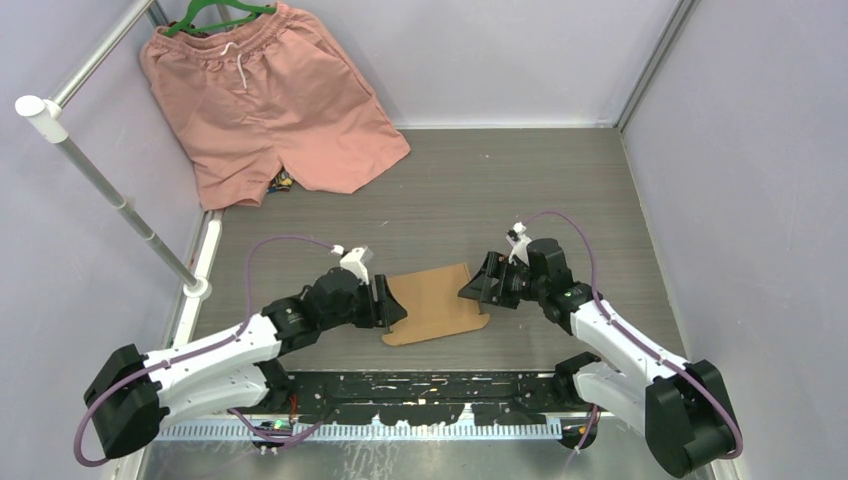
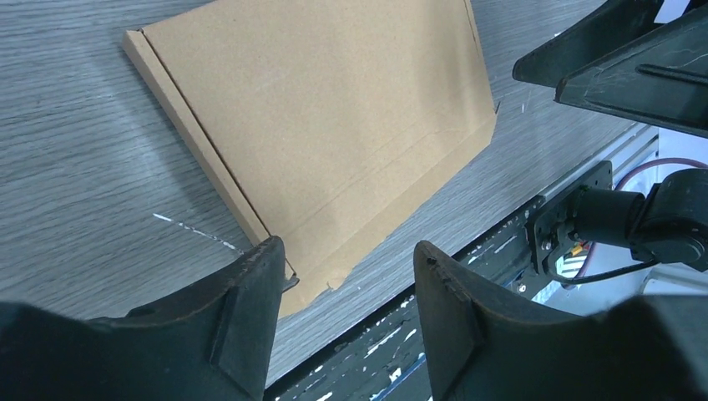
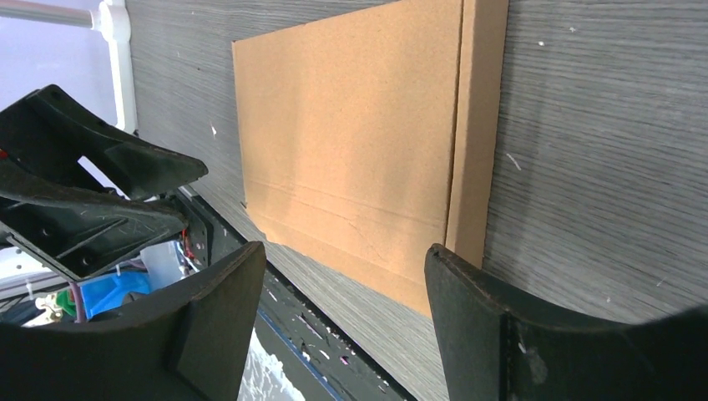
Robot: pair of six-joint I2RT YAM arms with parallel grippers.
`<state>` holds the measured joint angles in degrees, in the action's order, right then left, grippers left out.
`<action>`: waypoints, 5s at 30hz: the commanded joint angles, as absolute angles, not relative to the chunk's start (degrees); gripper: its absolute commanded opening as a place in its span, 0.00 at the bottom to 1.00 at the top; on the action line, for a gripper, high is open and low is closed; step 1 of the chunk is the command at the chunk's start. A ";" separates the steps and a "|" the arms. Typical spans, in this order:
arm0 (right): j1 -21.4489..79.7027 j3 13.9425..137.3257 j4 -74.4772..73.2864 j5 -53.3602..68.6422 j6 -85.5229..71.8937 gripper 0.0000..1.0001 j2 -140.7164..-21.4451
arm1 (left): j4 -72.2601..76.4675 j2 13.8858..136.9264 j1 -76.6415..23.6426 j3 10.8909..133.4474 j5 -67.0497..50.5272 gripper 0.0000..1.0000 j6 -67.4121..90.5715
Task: Fold the paper box
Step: Close the paper box at the center of the board.
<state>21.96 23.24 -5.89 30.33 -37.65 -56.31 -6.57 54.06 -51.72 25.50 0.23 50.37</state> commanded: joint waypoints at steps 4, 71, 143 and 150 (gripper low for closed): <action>22.17 25.03 -5.72 29.78 -36.38 0.77 -56.09 | -9.27 52.17 -51.60 28.03 2.22 0.67 48.52; 22.05 21.95 5.88 32.83 -38.67 0.91 -66.33 | 13.26 57.58 -48.88 15.99 -10.13 0.92 49.12; 22.03 29.02 -5.97 38.90 -41.45 0.91 -52.92 | -1.33 47.98 -48.89 26.69 -9.06 0.93 45.80; 21.99 30.42 -6.98 39.29 -42.04 0.91 -52.73 | -3.55 47.52 -48.89 28.29 -9.40 0.93 46.01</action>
<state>21.63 26.96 -8.88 35.57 -40.25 -54.22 -5.74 48.97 -48.86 24.27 -7.57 46.02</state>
